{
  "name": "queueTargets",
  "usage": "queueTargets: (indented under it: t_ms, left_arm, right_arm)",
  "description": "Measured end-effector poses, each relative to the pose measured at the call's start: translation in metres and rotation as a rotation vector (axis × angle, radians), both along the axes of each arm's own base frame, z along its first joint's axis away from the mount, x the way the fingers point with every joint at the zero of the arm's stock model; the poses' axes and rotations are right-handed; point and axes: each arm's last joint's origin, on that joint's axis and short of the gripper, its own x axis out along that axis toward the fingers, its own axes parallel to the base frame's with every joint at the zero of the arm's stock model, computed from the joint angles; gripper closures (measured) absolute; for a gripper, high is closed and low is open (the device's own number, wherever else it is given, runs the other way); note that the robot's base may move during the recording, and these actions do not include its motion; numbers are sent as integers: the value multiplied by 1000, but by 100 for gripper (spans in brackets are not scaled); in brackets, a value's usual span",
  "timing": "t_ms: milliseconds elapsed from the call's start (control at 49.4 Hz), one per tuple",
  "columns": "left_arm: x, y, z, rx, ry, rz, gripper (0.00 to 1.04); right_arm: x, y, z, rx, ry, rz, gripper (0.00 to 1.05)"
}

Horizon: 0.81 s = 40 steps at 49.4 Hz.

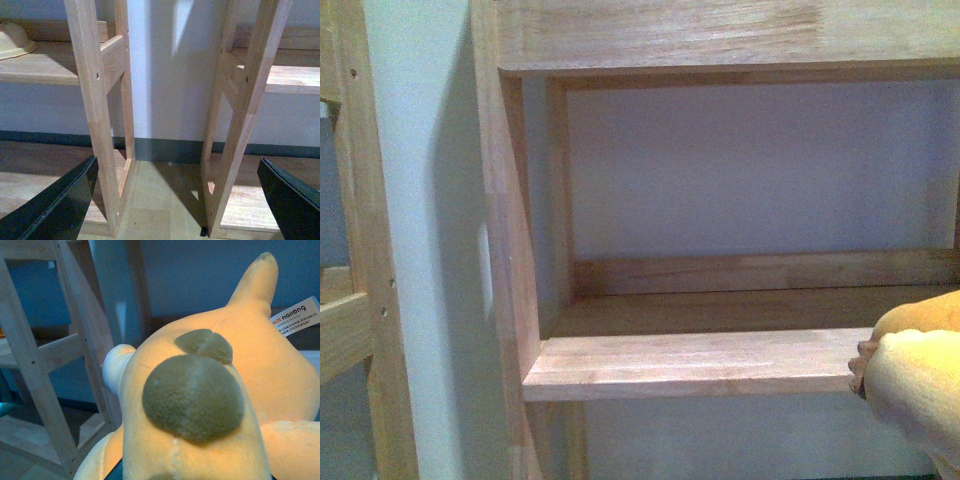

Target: Put away toys

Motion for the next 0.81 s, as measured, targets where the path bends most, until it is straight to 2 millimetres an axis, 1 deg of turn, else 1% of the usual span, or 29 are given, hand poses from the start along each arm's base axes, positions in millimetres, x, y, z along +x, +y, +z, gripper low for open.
queueTargets:
  t_ms: [506, 587, 627, 708, 809]
  left_arm:
    - [0, 0, 0, 0, 0, 0, 6]
    - [0, 0, 0, 0, 0, 0, 6]
    - [0, 0, 0, 0, 0, 0, 6]
    - [0, 0, 0, 0, 0, 0, 6]
    - [0, 0, 0, 0, 0, 0, 6]
  right_arm:
    - [0, 0, 0, 0, 0, 0, 87]
    - [1, -1, 2, -62, 56, 0, 87]
    - [2, -4, 9, -103, 63, -24, 87]
    - [3, -7, 25, -130, 31, -54, 87]
    - [1, -8, 62, -173, -72, -86, 87]
